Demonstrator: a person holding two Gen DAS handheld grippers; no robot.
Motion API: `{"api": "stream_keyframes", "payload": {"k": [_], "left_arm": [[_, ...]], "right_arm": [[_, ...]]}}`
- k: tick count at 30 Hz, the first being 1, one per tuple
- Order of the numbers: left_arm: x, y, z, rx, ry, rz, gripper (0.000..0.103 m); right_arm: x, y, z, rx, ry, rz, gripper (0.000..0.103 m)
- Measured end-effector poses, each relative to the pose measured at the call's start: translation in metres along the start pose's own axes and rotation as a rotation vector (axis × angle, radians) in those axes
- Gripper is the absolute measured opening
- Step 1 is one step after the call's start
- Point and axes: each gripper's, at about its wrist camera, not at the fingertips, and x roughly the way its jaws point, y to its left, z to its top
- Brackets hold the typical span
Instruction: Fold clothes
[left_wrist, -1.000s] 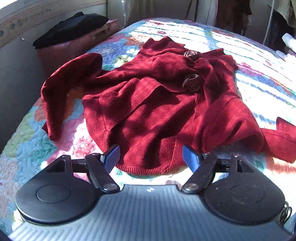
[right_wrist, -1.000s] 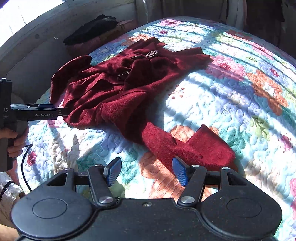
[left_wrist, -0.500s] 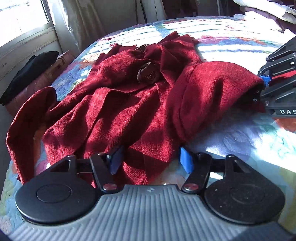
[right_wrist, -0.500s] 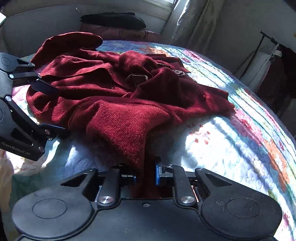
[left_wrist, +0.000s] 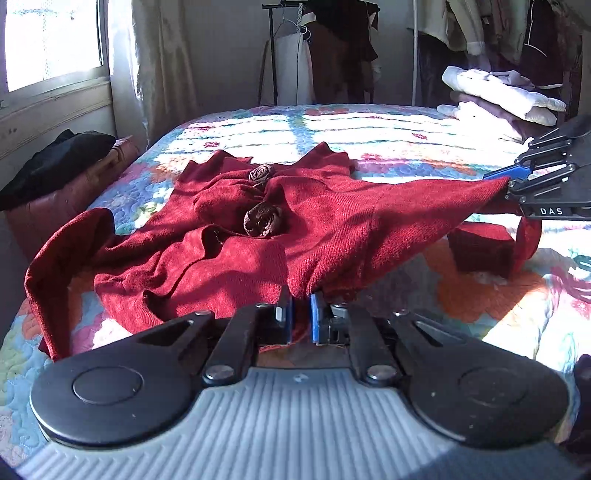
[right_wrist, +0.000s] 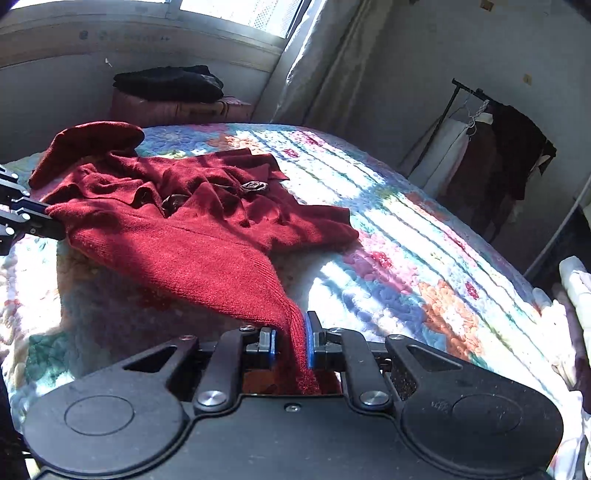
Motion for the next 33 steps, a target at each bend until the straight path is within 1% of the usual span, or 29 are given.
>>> {"api": "stream_keyframes", "payload": {"k": [2,5,6,7,8,9,10,12,13,14,15,16,18,19,21,22,23,25,26,27,28,29,30,31,32,33], "left_arm": [[0.013,0.004,-0.006,-0.057,0.102,-0.041,0.009],[0.039,0.011,-0.020,-0.097,0.239,-0.035,0.009],[0.043,0.012,-0.023,-0.096,0.266,-0.029,0.009],[0.041,0.014,-0.023,-0.098,0.271,-0.028,0.010],[0.036,0.017,-0.021,-0.104,0.267,-0.030,0.012],[0.032,0.019,-0.020,-0.110,0.263,-0.033,0.012],[0.026,0.021,-0.018,-0.113,0.256,-0.035,0.015],[0.010,0.026,-0.015,-0.121,0.226,-0.042,0.028],[0.003,0.031,-0.013,-0.128,0.213,-0.043,0.043],[-0.003,0.037,-0.012,-0.144,0.207,-0.036,0.056],[-0.008,0.044,-0.011,-0.167,0.204,-0.022,0.058],[-0.013,0.052,-0.011,-0.195,0.200,0.000,0.058],[-0.018,0.071,-0.011,-0.256,0.191,0.086,0.058],[-0.018,0.077,-0.011,-0.266,0.184,0.126,0.058],[-0.012,0.091,-0.010,-0.255,0.160,0.227,0.056],[-0.007,0.096,-0.010,-0.259,0.145,0.254,0.054],[0.000,0.102,-0.011,-0.275,0.137,0.262,0.041],[0.015,0.114,-0.014,-0.326,0.152,0.240,0.027],[0.020,0.117,-0.017,-0.341,0.153,0.248,0.027],[0.024,0.117,-0.018,-0.336,0.146,0.263,0.027],[0.026,0.115,-0.018,-0.316,0.139,0.278,0.027],[0.028,0.113,-0.015,-0.295,0.127,0.285,0.028],[0.029,0.111,-0.011,-0.272,0.109,0.284,0.032],[0.031,0.108,-0.008,-0.249,0.092,0.283,0.044],[0.034,0.107,-0.006,-0.233,0.088,0.292,0.055],[0.040,0.108,-0.006,-0.223,0.097,0.310,0.059]], "right_arm": [[0.014,0.010,-0.016,-0.054,0.102,0.013,0.015],[0.045,0.024,-0.047,-0.094,0.227,0.019,0.015],[0.051,0.027,-0.054,-0.099,0.234,0.018,0.016],[0.049,0.030,-0.056,-0.103,0.199,0.009,0.017],[0.042,0.031,-0.057,-0.107,0.162,0.020,0.021],[0.035,0.030,-0.056,-0.110,0.134,0.049,0.024],[0.027,0.027,-0.055,-0.103,0.115,0.074,0.026],[0.014,0.018,-0.052,-0.057,0.097,0.109,0.041],[0.008,0.013,-0.050,-0.030,0.094,0.125,0.042],[0.002,0.009,-0.047,0.004,0.091,0.157,0.042],[-0.004,0.006,-0.043,0.040,0.082,0.199,0.042],[-0.010,0.003,-0.038,0.074,0.071,0.240,0.043],[-0.019,0.004,-0.024,0.146,0.049,0.351,0.052],[-0.019,0.008,-0.016,0.160,0.042,0.387,0.053],[-0.010,0.025,0.005,0.174,0.027,0.460,0.056],[-0.004,0.034,0.017,0.181,0.019,0.500,0.057],[0.003,0.044,0.027,0.191,0.010,0.529,0.056],[0.017,0.065,0.042,0.217,-0.026,0.548,0.057],[0.025,0.074,0.048,0.228,-0.035,0.553,0.057],[0.035,0.083,0.053,0.245,-0.015,0.548,0.057],[0.047,0.092,0.058,0.266,0.024,0.534,0.057],[0.056,0.097,0.060,0.285,0.057,0.511,0.057],[0.064,0.102,0.060,0.302,0.086,0.481,0.057],[0.072,0.104,0.057,0.326,0.112,0.471,0.057],[0.078,0.105,0.054,0.344,0.132,0.482,0.057],[0.083,0.106,0.052,0.354,0.150,0.499,0.057]]}}
